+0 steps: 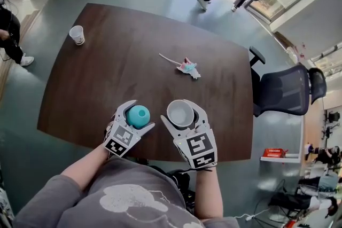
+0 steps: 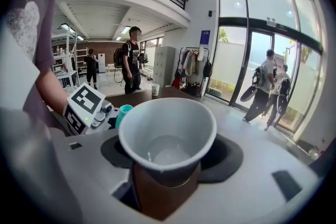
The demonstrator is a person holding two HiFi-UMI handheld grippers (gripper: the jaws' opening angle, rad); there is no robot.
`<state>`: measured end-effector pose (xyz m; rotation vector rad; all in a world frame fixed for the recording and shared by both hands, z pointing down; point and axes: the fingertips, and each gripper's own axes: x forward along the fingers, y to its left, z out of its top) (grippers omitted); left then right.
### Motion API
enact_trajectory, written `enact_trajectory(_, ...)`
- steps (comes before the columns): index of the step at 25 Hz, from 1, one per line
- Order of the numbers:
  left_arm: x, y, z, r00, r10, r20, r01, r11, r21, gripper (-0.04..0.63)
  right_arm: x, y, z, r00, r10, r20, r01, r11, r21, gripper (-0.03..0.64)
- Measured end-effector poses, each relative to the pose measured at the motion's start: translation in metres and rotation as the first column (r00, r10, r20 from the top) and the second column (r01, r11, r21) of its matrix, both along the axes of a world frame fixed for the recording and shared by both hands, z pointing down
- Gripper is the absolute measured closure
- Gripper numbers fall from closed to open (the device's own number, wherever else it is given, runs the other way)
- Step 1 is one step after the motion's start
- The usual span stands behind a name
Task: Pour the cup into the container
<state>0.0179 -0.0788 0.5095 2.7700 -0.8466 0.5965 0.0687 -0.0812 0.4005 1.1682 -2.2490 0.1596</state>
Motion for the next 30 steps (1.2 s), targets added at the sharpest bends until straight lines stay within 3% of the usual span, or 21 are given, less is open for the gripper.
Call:
enact_trajectory(6,-0.012,-0.004,-0.011,0.999,-0.036,-0.003,0.036,0.999,0.021,0.163,0.022,0.002,0.004,0.997,0.060,0.041,-0.061,0.998,0.029,0.325)
enact_trajectory(14,-0.018,-0.006,-0.018,0.997,-0.076,-0.025,0.077,0.996,0.038,0.163,0.043,0.003,0.020,0.965,0.158,0.209,-0.174,0.983,0.061,0.325)
enact_trajectory(25,-0.014,-0.011,-0.012,0.994,-0.106,-0.032,0.108,0.990,0.086,0.163,0.049,0.016,0.047,0.956,0.196,0.219,-0.234,0.959,0.159,0.325)
enact_trajectory(30,-0.010,-0.013,0.002,0.994,-0.109,-0.016,0.110,0.990,0.087,0.163,0.054,0.019,0.068,0.934,0.241,0.263,-0.282,0.951,0.127,0.325)
